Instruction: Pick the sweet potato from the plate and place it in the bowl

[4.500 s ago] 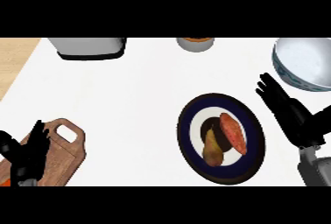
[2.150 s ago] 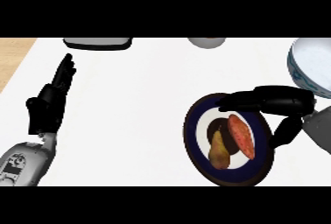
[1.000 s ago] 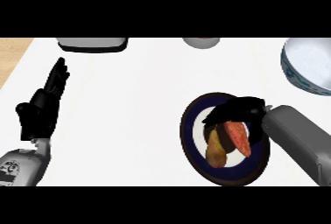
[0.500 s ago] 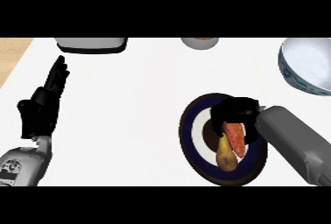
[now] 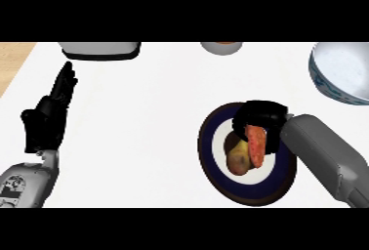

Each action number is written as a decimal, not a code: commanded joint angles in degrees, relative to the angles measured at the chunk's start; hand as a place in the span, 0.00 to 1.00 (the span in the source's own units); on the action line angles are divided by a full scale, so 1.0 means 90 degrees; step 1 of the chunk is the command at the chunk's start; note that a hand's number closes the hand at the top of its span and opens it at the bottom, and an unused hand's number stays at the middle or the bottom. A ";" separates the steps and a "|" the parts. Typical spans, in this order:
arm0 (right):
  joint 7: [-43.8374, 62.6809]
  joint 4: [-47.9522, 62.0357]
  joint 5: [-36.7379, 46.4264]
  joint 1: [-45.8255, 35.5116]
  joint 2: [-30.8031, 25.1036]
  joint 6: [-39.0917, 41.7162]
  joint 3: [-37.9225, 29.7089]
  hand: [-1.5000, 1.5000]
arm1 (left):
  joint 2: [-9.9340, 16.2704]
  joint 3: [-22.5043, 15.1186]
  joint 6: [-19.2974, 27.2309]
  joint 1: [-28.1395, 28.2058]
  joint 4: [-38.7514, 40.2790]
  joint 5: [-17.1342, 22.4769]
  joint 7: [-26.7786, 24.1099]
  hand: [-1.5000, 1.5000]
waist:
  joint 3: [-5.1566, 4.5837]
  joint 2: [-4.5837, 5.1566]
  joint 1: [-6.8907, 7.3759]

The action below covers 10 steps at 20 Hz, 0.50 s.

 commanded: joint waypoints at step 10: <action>0.6140 0.0782 -0.1477 -0.1121 0.1843 -0.3093 -0.2812 1.00 | 0.0034 0.0069 0.0002 0.0182 0.0103 -0.0007 0.0009 0.50 | -0.0020 -0.0160 -0.0149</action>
